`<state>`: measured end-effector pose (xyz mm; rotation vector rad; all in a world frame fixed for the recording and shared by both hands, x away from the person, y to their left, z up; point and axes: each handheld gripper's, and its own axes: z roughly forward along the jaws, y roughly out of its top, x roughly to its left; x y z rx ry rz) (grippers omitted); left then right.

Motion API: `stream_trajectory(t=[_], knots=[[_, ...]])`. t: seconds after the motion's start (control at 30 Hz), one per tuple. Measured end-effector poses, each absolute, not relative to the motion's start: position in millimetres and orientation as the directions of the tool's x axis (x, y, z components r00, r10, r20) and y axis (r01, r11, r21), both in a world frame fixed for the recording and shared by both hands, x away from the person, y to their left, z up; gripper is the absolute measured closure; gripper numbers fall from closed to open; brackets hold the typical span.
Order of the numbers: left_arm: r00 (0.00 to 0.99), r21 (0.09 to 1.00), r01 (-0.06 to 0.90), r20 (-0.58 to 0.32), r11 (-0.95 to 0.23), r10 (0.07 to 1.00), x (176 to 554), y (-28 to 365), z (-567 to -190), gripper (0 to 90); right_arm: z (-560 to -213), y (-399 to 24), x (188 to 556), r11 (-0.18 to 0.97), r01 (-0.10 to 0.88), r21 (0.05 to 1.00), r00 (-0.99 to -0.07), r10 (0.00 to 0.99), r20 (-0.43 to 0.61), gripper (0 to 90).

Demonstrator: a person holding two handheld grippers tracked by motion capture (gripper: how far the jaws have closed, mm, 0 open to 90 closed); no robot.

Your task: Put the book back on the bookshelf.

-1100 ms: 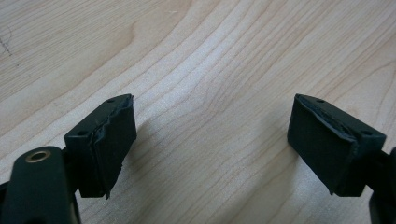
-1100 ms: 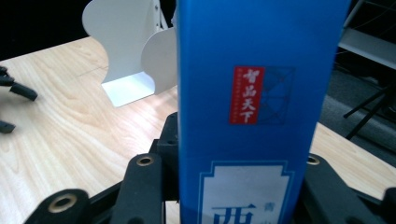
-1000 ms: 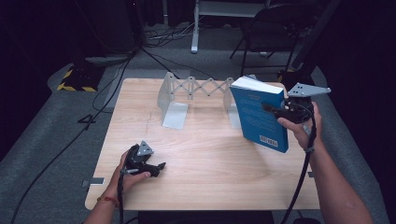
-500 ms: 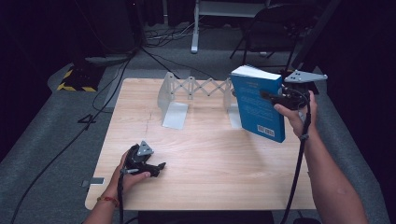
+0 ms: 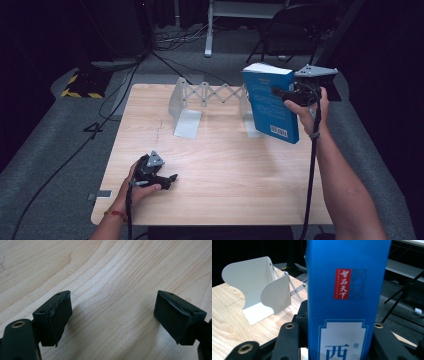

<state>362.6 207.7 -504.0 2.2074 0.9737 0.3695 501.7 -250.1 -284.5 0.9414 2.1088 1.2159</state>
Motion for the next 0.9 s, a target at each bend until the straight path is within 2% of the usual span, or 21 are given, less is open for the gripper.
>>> stream_trajectory(t=[0.57, 0.9], knots=[[0.685, 0.69, 0.533, -0.013, -0.489, 0.728, 363.4, 207.6, -503.9, 15.4, -288.1, -230.6, 540.2, 0.298, 0.32, 0.899, -0.541, 0.837, -0.084, 61.6], [0.684, 0.691, 0.531, -0.009, -0.49, 0.729, 363.0, 207.4, -503.9, 15.5, -304.0, -231.2, 550.3, 0.238, 0.3, 0.924, -0.5, 0.864, -0.06, 61.5]])
